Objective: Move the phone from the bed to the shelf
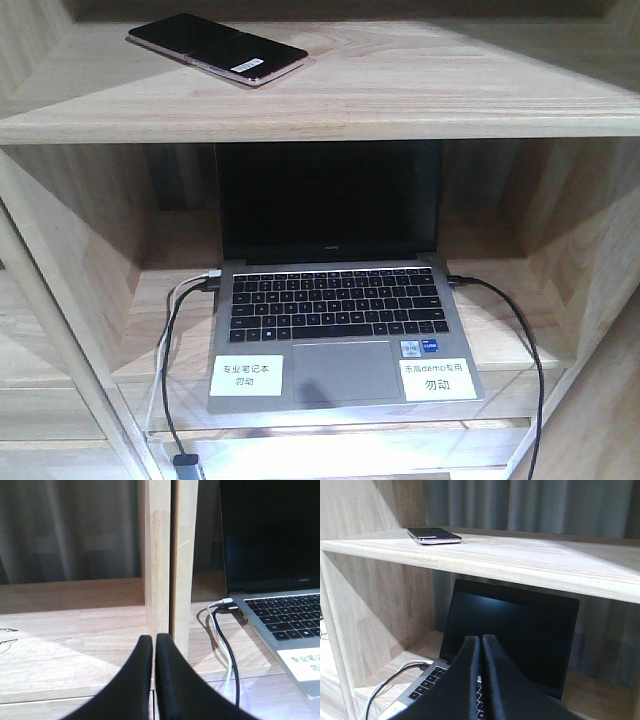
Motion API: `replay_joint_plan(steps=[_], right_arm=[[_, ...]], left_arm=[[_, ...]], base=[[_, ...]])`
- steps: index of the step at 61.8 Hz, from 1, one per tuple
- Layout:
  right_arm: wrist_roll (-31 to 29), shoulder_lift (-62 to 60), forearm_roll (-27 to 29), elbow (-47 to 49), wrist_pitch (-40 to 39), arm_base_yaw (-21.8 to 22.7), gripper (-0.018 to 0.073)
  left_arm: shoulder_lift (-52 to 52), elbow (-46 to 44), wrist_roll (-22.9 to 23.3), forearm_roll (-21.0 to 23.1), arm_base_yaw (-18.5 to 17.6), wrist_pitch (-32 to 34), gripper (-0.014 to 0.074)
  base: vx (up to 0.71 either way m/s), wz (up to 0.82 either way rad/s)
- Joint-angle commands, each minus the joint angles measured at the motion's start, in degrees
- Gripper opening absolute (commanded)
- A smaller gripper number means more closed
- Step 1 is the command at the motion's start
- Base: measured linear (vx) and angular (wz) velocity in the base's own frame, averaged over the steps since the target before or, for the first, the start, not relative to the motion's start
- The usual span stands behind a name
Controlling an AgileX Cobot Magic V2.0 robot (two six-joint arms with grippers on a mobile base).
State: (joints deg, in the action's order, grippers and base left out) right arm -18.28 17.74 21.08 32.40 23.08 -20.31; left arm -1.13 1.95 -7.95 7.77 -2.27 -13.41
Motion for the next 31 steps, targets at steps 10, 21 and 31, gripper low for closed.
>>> replay_joint_plan(steps=[10,21,31], right_arm=[[-0.10,0.57,0.49,1.36,-4.36,0.23,-0.0004],[2.06,0.57,-1.73,1.36,-4.45,0.23,-0.0004],[10.46,0.57,-10.89,1.36,-4.40,0.23,-0.0004]], left_arm=[[-0.28,0.09,0.22,0.55,0.04,4.09,0.0001],[-0.28,0.09,0.22,0.55,0.04,4.09,0.0001],[-0.28,0.09,0.22,0.55,0.04,4.09,0.0001]], base=[[0.00,0.00],[0.00,0.00],[0.00,0.00]])
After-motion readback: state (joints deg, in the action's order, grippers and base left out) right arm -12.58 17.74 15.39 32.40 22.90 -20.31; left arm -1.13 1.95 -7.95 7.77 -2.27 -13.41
